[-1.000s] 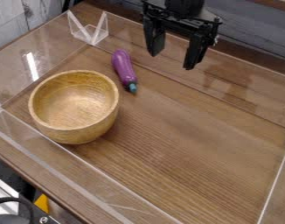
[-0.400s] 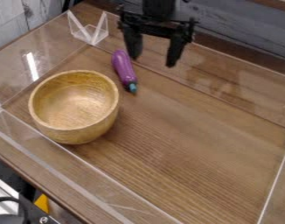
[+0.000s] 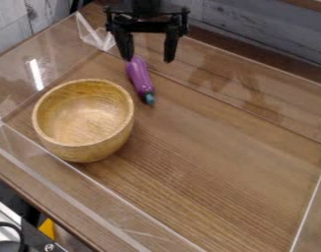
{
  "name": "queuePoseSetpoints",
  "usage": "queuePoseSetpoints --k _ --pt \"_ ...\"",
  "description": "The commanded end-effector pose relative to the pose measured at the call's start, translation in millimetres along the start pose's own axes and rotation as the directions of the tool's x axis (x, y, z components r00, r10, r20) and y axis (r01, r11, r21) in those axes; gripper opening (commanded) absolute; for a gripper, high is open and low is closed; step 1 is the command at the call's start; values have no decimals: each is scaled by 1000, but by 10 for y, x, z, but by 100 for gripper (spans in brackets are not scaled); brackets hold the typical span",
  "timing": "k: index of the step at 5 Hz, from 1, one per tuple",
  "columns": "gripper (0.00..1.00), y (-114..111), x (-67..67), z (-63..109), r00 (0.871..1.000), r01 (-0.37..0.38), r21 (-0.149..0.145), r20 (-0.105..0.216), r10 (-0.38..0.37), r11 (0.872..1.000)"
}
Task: Put the purple eggplant in the brown bowl
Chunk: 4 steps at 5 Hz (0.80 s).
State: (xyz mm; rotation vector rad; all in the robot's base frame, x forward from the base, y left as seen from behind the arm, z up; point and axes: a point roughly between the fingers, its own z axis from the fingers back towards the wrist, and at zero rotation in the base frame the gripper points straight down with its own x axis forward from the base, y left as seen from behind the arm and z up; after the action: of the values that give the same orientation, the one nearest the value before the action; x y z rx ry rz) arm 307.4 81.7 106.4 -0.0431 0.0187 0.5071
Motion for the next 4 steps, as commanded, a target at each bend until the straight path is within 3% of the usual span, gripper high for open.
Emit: queuePoseSetpoints --k 1,2,4 --pt "100 69 209 124 991 -102 -41 85 105 994" --pt "100 157 334 68 975 -194 -63 102 200 979" --pt "100 289 572 -75 932 -336 -92 113 345 937"
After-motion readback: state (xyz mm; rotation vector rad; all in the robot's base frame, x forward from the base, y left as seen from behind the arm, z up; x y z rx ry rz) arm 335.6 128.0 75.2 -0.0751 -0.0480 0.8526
